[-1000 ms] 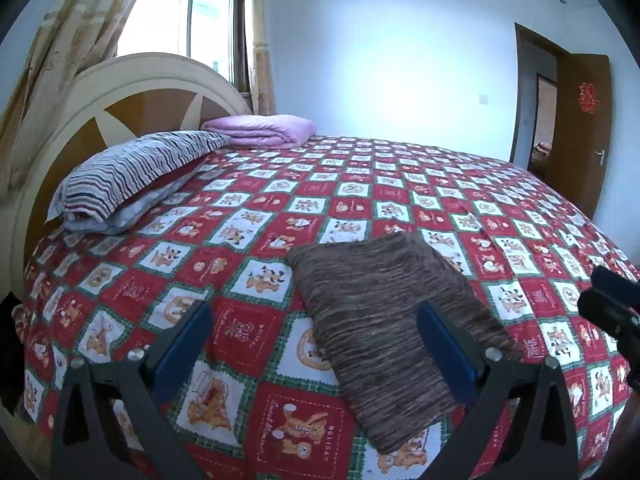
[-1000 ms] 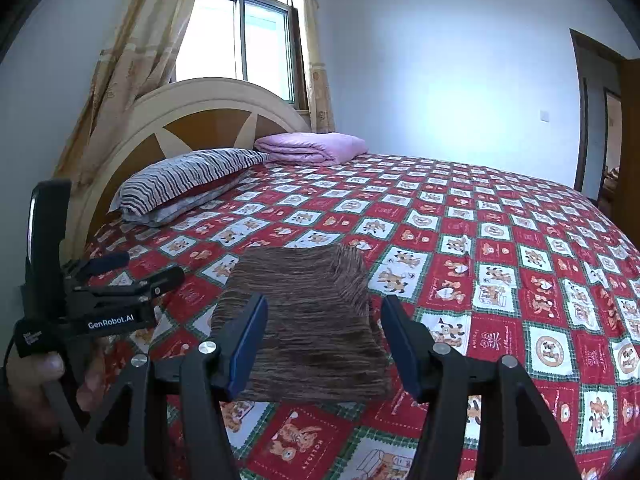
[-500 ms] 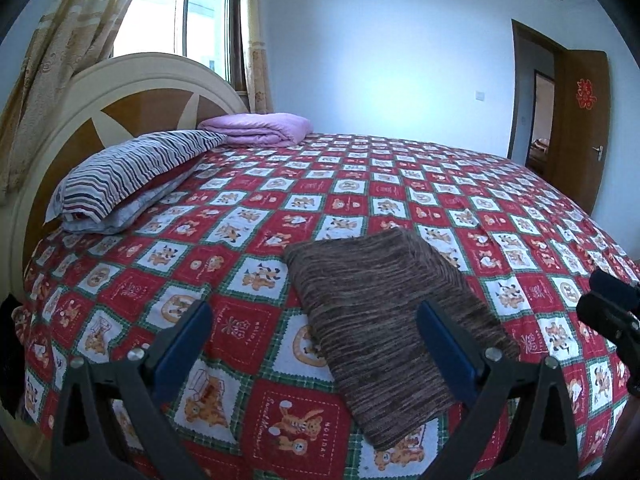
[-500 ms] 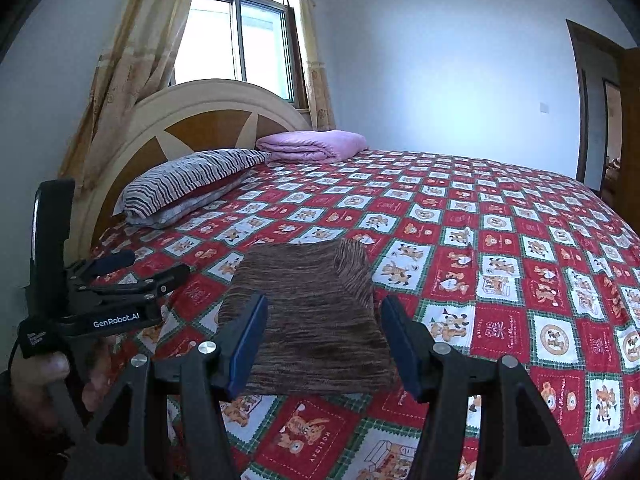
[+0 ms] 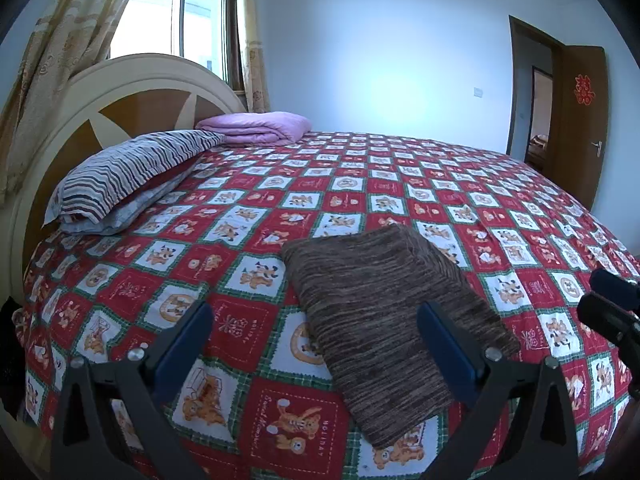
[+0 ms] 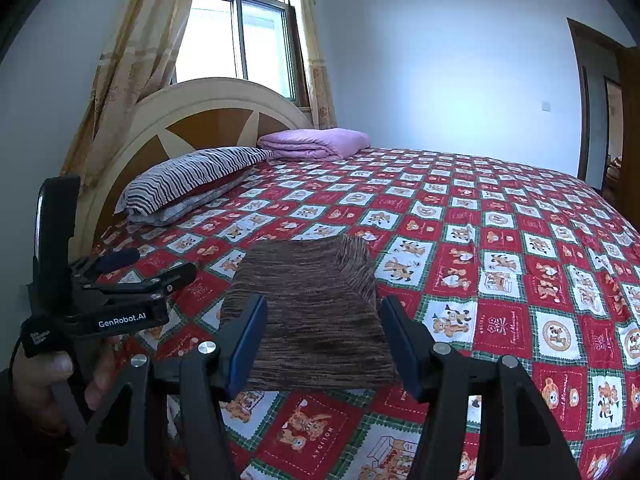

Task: Fold small clothes

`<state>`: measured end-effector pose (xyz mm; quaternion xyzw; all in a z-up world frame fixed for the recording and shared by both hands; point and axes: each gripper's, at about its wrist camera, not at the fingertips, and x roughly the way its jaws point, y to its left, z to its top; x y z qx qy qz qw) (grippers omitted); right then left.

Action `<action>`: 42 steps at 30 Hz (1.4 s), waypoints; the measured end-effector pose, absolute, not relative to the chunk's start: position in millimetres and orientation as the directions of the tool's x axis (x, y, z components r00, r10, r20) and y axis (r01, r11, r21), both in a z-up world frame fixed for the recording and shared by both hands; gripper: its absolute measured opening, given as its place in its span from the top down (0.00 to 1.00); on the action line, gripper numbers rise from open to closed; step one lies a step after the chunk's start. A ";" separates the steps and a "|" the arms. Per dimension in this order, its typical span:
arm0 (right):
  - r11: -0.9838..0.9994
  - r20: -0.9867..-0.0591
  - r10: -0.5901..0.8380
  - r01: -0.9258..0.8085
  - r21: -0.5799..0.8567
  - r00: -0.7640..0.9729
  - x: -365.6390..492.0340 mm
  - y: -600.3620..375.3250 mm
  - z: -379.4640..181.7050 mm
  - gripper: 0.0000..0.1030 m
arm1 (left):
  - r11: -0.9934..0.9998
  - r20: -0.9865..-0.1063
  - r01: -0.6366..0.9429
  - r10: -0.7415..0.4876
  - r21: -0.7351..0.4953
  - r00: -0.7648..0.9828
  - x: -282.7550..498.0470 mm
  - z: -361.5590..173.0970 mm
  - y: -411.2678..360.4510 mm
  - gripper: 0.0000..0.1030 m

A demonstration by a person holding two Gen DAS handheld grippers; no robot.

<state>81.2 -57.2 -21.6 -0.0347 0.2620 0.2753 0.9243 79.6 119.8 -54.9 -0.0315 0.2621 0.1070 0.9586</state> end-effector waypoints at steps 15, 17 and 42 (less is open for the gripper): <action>0.845 -0.505 0.493 -0.529 0.082 0.709 79.2 -52.7 -22.3 0.42 | 0.981 -0.525 -0.195 0.171 0.008 0.834 82.0 -58.4 119.7 0.00; 0.845 -0.501 0.493 -0.528 0.082 0.711 78.3 -51.7 -22.5 0.42 | 0.980 -0.527 -0.199 0.176 0.013 0.831 81.0 -58.3 120.2 0.00; 0.841 -0.500 0.495 -0.536 0.071 0.711 74.5 -47.7 -20.6 0.41 | 0.975 -0.456 -0.211 0.217 0.064 0.863 76.9 -46.1 122.9 0.00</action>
